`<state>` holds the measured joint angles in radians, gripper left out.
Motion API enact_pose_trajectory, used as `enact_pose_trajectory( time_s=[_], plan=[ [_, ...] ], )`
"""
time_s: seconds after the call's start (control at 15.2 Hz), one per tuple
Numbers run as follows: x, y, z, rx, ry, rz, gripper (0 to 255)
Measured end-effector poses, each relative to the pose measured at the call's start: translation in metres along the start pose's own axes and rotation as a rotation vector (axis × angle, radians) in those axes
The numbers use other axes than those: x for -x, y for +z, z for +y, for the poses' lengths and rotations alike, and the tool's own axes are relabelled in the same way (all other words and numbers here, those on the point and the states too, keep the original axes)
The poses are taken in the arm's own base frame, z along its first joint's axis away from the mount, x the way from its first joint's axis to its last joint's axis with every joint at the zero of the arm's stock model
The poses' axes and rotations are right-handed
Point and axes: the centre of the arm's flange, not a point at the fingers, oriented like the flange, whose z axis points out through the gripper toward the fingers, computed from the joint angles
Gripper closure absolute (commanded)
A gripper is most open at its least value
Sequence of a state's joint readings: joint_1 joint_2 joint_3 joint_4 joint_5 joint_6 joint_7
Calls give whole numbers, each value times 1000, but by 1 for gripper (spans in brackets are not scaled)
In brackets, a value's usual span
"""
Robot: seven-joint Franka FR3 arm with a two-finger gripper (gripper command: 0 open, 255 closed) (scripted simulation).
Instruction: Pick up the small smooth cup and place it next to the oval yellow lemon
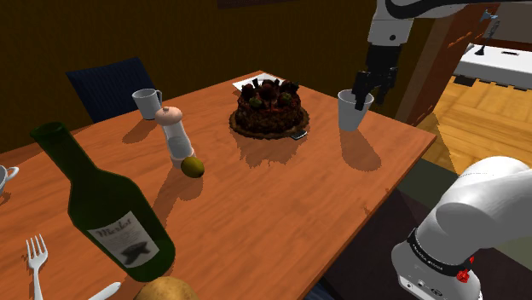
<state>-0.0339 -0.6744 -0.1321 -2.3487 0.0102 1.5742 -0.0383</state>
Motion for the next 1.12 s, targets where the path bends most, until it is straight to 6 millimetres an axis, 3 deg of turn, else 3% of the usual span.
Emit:
enact_pose_trajectory(
  time_s=[0.13, 0.79, 1.12],
  plan=[
    [-19, -7, 23, -18, -7, 5, 0],
    [-95, -3, 137, -110, -42, 28, 0],
    [-103, 19, 148, -117, -47, 30, 0]
  ],
)
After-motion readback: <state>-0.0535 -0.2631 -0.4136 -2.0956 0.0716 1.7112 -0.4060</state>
